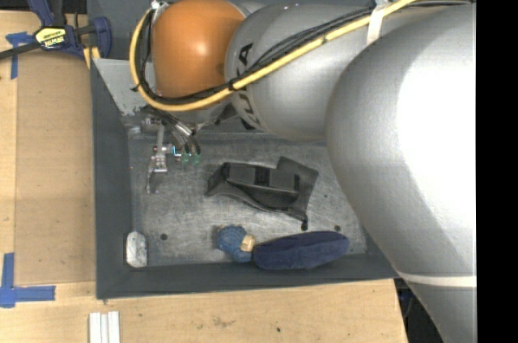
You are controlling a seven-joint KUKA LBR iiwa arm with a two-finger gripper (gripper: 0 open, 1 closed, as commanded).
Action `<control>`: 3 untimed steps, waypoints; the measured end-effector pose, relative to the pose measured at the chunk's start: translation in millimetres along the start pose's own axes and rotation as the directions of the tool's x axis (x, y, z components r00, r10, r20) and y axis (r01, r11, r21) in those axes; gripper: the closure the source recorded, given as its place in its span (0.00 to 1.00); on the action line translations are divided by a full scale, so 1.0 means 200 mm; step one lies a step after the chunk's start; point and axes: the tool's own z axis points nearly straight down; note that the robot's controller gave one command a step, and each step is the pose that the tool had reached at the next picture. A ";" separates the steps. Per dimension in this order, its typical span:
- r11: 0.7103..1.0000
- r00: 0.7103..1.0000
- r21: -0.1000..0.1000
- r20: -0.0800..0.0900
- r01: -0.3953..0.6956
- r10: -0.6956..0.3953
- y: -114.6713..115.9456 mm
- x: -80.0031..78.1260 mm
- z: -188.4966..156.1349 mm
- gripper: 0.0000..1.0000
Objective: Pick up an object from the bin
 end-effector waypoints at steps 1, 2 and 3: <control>0.986 0.986 -0.003 0.012 0.169 -0.169 -0.38 0.07 0.33 0.00; 0.963 0.963 -0.001 0.023 0.269 -0.268 -0.72 0.40 0.33 0.00; 0.962 0.961 0.002 0.015 0.275 -0.275 -0.75 0.39 -0.03 0.00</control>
Offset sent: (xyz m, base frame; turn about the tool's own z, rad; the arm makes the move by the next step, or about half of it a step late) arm -0.0154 -0.0766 -0.0691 -0.1714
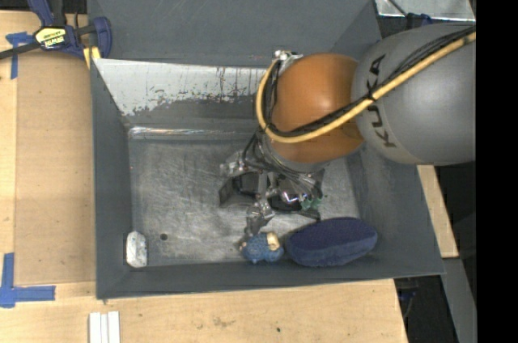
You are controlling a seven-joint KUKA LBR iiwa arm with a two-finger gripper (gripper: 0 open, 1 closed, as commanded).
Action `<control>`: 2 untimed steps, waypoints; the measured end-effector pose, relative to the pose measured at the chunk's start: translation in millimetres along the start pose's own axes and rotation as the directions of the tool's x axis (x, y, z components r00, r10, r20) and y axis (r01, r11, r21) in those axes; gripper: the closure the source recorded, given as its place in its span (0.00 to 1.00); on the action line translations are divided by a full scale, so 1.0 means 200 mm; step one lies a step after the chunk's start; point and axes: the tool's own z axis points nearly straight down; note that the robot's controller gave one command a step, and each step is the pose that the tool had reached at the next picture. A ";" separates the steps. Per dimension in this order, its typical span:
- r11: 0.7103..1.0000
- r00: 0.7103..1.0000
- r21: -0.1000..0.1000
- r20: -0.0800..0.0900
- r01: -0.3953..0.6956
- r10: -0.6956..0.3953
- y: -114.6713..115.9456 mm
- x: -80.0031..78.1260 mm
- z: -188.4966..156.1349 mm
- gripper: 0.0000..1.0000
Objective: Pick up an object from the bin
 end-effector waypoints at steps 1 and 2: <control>0.965 0.965 -0.004 -0.013 -0.261 0.260 -0.27 -0.25 0.34 0.00; 0.965 0.965 -0.005 -0.009 -0.262 0.262 -0.27 -0.25 0.34 1.00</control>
Offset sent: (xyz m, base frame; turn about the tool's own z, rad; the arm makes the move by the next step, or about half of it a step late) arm 0.0625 -0.0408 -0.0713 0.2648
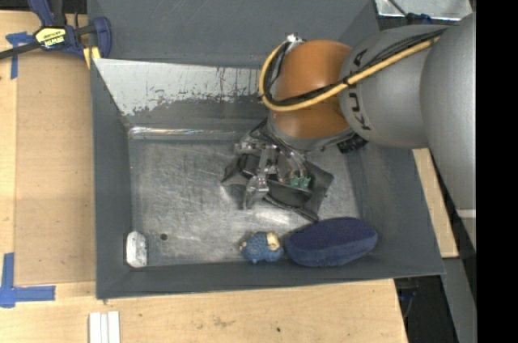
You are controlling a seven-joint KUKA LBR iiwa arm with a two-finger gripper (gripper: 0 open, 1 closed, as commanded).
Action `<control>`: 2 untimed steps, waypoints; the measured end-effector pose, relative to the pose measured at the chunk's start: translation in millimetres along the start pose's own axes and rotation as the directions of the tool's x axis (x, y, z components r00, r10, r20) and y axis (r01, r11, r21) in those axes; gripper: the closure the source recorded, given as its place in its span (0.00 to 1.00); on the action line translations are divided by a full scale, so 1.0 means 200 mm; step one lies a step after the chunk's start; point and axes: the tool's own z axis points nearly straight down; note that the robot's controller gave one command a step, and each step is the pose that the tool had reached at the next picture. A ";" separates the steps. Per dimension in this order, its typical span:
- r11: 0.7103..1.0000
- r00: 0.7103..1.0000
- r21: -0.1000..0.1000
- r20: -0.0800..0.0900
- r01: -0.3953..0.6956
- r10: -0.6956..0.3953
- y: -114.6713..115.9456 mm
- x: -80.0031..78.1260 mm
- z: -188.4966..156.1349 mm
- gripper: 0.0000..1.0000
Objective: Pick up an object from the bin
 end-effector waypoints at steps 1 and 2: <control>0.985 0.985 0.008 0.000 0.174 -0.174 -0.30 0.21 -0.59 1.00; 0.886 0.886 0.007 0.002 0.463 -0.463 -0.06 0.00 -1.21 1.00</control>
Offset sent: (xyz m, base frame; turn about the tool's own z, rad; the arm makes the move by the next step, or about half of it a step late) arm -0.0396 -0.0590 0.1152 -0.1783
